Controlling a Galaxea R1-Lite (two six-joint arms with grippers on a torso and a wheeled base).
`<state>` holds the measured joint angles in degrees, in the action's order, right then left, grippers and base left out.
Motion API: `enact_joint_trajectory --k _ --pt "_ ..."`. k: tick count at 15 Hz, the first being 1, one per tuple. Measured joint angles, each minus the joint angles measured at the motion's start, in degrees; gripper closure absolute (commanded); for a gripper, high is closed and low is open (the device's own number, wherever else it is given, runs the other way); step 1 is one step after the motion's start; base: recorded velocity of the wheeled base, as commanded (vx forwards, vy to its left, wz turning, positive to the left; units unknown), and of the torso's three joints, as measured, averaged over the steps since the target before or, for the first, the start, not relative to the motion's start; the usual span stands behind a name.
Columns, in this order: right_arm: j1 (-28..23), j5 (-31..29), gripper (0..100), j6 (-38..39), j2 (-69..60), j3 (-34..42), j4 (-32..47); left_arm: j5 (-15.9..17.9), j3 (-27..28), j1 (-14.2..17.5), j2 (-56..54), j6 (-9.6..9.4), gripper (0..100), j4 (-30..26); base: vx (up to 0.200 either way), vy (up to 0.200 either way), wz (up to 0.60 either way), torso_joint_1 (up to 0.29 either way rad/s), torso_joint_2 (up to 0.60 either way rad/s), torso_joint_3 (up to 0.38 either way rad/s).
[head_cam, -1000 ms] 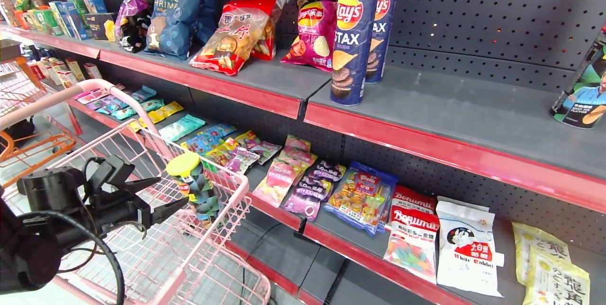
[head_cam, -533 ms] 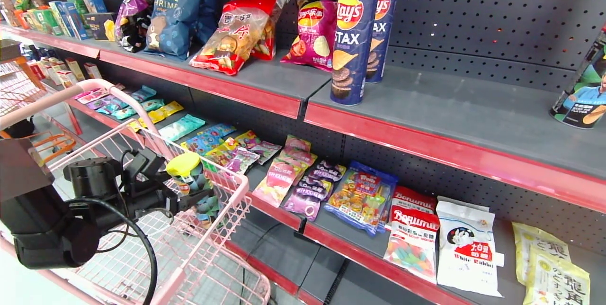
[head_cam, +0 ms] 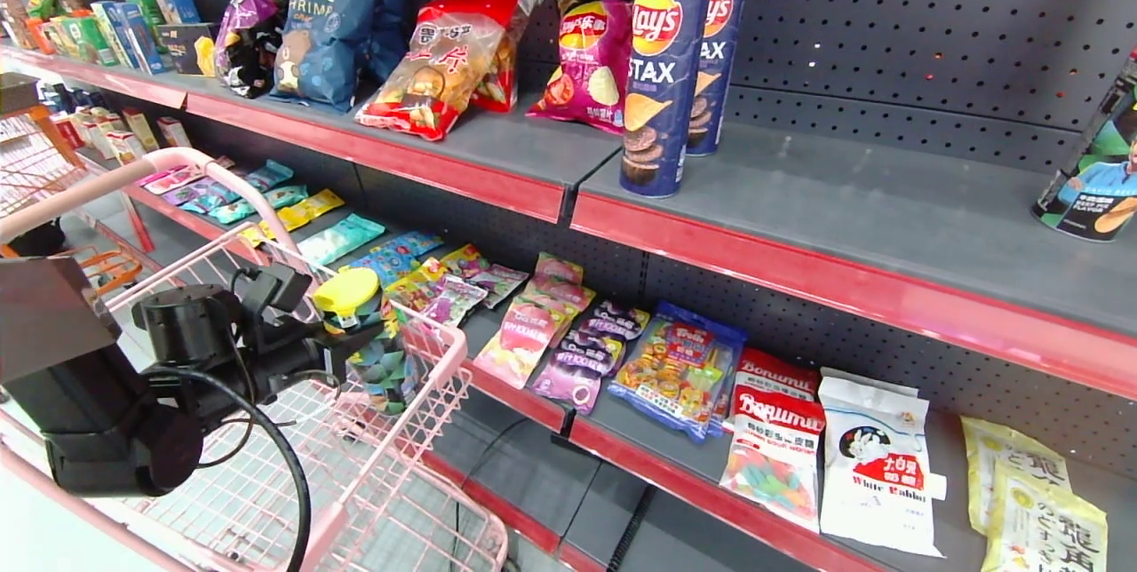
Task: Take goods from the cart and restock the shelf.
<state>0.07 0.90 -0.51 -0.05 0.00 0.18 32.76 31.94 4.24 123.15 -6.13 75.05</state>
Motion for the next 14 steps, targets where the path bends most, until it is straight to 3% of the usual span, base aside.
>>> enact_joint_trajectory --k 2,4,7,12,14 --pt "0.0 0.0 0 0.0 0.0 0.0 0.0 -0.7 -0.1 0.2 -4.6 2.15 100 -3.2 0.0 0.0 0.0 0.0 0.0 0.0" --pt "0.0 0.0 0 0.0 0.0 0.0 0.0 -0.8 0.0 0.5 -10.4 3.32 100 -11.3 0.0 0.0 0.0 0.0 0.0 0.0" --pt "0.0 0.0 0 0.0 0.0 0.0 0.0 -0.8 1.5 0.7 -27.0 4.66 100 -31.8 0.0 0.0 0.0 0.0 0.0 0.0" --pt "0.0 0.0 0 0.0 0.0 0.0 0.0 -1.0 3.3 0.7 -63.0 5.16 100 -66.9 0.0 0.0 0.0 0.0 0.0 0.0" --pt "0.0 0.0 0 0.0 0.0 0.0 0.0 -4.0 3.5 1.1 -76.4 5.27 100 -80.0 0.0 0.0 0.0 0.028 -0.09 -0.052"
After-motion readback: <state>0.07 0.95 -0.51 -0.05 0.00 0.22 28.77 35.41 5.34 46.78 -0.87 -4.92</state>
